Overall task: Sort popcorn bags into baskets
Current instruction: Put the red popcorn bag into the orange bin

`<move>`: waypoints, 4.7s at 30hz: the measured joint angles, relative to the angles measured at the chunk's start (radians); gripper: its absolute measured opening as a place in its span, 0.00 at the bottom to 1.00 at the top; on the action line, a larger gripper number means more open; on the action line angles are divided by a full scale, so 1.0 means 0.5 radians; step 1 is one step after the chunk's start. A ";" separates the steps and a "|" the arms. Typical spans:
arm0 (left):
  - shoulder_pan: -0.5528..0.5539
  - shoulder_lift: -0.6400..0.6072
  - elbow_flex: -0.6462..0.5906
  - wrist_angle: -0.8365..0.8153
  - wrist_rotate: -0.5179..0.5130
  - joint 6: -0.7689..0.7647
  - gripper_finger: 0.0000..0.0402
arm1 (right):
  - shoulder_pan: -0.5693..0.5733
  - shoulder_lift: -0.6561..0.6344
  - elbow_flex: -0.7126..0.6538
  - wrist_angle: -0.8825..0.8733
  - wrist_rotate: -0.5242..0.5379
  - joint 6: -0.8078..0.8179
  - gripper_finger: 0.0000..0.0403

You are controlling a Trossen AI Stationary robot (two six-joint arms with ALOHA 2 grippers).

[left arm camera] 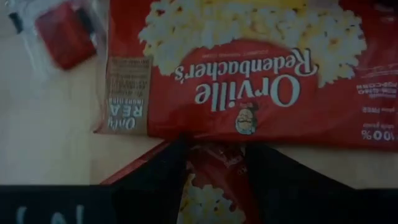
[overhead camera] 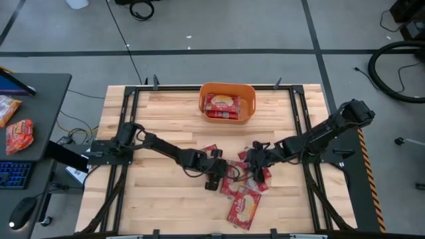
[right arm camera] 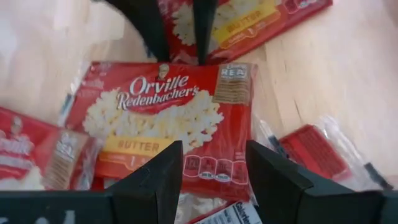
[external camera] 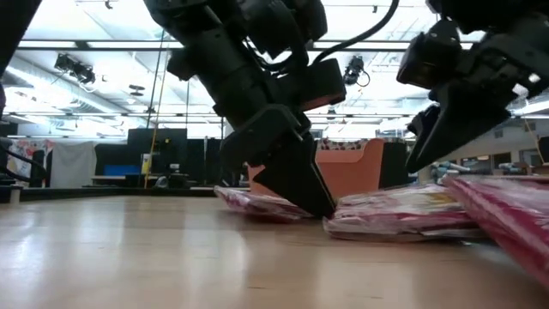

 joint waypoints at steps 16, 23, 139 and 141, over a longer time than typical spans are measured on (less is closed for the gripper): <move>-0.084 -0.069 -0.005 -0.069 -0.045 0.083 0.43 | -0.171 0.057 0.000 -0.033 -0.076 0.039 0.45; -0.079 -0.068 -0.005 -0.044 -0.119 0.063 0.43 | -0.176 0.170 0.001 0.045 -0.086 -0.004 0.44; -0.181 -1.462 -1.439 0.639 -0.802 -0.285 0.43 | -0.884 0.140 0.935 0.799 0.648 -1.416 0.01; -0.182 -1.462 -1.443 0.634 -0.802 -0.295 0.43 | -0.949 0.223 0.977 0.796 0.641 -1.413 0.01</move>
